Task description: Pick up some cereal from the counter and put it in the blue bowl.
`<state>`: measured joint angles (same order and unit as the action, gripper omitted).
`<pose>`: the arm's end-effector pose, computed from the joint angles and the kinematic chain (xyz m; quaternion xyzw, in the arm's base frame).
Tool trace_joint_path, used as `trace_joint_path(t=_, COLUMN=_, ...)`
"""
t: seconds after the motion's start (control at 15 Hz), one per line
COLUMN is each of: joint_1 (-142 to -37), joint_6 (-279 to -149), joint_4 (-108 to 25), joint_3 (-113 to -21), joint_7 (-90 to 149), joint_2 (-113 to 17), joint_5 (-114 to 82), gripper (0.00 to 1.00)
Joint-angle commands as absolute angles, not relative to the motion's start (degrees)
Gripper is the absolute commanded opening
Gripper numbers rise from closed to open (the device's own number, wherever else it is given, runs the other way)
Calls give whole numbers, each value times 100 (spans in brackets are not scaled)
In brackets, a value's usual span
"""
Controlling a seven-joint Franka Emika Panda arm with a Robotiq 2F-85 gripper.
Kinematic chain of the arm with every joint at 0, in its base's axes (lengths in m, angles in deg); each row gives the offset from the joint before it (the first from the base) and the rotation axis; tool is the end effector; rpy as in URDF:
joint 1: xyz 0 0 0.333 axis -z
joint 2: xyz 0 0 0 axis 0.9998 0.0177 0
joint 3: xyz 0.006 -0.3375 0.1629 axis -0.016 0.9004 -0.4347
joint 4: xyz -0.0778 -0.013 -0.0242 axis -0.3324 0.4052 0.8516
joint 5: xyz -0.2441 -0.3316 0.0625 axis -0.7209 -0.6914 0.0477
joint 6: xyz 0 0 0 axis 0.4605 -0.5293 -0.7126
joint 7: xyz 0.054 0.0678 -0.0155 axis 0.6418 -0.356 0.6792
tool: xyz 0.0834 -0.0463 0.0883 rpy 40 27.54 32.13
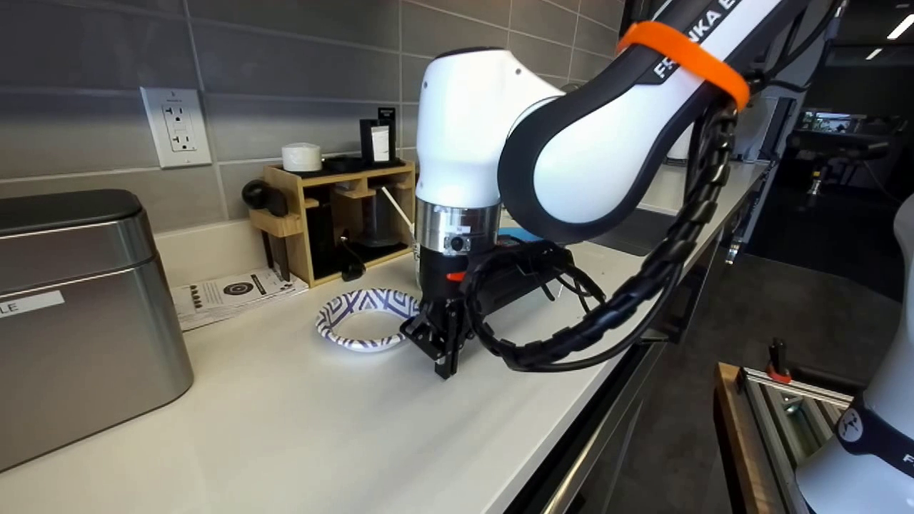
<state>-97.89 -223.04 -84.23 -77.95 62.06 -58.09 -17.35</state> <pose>0.5156 0.1458 0.3047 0.9878 -0.1532 0.0272 0.0054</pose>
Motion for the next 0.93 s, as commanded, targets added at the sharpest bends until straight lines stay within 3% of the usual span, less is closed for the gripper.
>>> trace_joint_path(t=0.0, joint_1=-9819, joint_6=-21967, joint_4=-8909, joint_3=-7795, joint_7=6327, joint_2=-6895, joint_5=-1537, gripper=1)
trace_joint_path(t=0.27, joint_1=-9562, joint_6=-21562, joint_4=-9448, joint_3=-7756, joint_7=6516, joint_2=-8151, joint_5=-1163, gripper=1)
trace_joint_path(t=0.33, joint_1=-9559, joint_6=-21722, joint_4=-8928, joint_3=-7888, joint_7=6406, joint_2=-7390, joint_5=-1363, gripper=4)
trace_joint_path(t=0.67, joint_1=-9409, joint_6=-21589, joint_4=-9356, joint_3=-7892, joint_7=6384, joint_2=-8114, joint_5=-1173, gripper=4)
trace_joint_path(t=0.87, joint_1=-8809, joint_6=-21594, joint_4=-9466, joint_3=-8123, joint_7=7479, joint_2=-8279, joint_5=-2322, gripper=1)
